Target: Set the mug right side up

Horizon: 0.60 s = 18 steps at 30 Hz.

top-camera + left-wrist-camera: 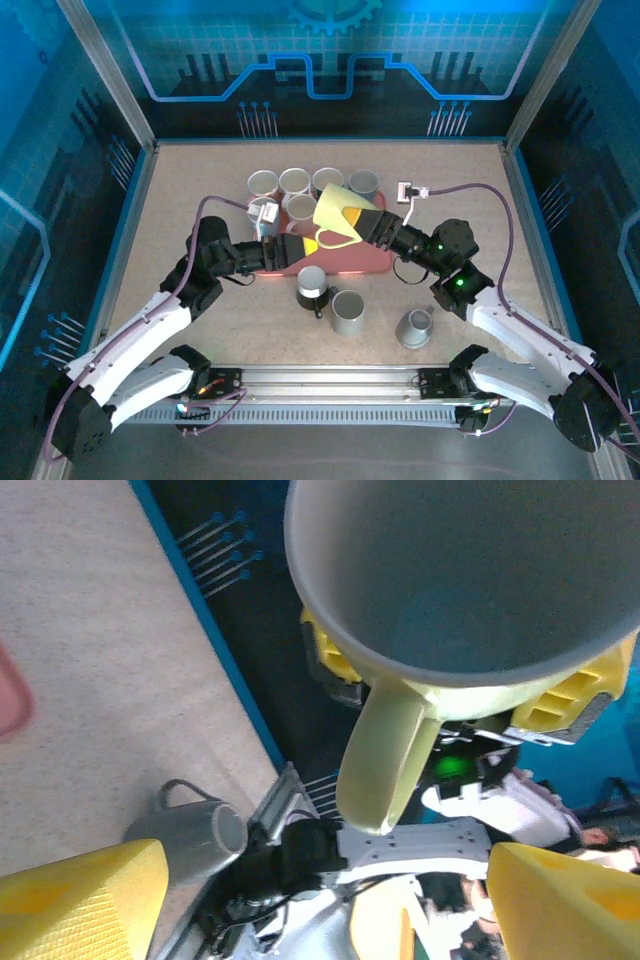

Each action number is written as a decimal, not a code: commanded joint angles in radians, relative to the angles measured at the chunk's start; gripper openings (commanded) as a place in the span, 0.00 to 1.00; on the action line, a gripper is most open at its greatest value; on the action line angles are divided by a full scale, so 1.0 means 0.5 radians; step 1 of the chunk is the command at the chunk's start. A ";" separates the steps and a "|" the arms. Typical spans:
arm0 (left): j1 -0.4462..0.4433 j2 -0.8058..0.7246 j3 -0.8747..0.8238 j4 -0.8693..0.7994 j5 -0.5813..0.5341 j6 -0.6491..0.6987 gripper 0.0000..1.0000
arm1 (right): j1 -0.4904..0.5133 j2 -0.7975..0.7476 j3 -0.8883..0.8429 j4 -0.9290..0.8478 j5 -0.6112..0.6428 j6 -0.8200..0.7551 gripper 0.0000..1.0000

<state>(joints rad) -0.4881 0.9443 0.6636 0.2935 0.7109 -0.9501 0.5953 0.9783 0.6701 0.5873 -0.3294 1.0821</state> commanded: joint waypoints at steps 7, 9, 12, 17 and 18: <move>0.011 0.108 -0.090 0.675 0.157 -0.290 0.65 | 0.115 0.044 -0.036 0.507 -0.055 0.132 0.28; 0.010 0.123 -0.096 0.735 0.174 -0.308 0.58 | 0.135 0.069 -0.053 0.563 -0.048 0.159 0.28; 0.008 0.147 -0.103 0.780 0.204 -0.337 0.49 | 0.175 0.115 -0.067 0.623 -0.028 0.177 0.28; 0.007 0.156 -0.125 0.870 0.220 -0.378 0.22 | 0.226 0.166 -0.062 0.637 -0.005 0.164 0.29; 0.007 0.158 -0.119 0.871 0.236 -0.374 0.14 | 0.233 0.172 -0.061 0.636 -0.001 0.160 0.29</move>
<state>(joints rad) -0.4858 1.0168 0.6071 0.6430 0.8112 -1.1053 0.6769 1.0653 0.6250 0.7868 -0.3367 1.1801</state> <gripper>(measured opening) 0.189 0.700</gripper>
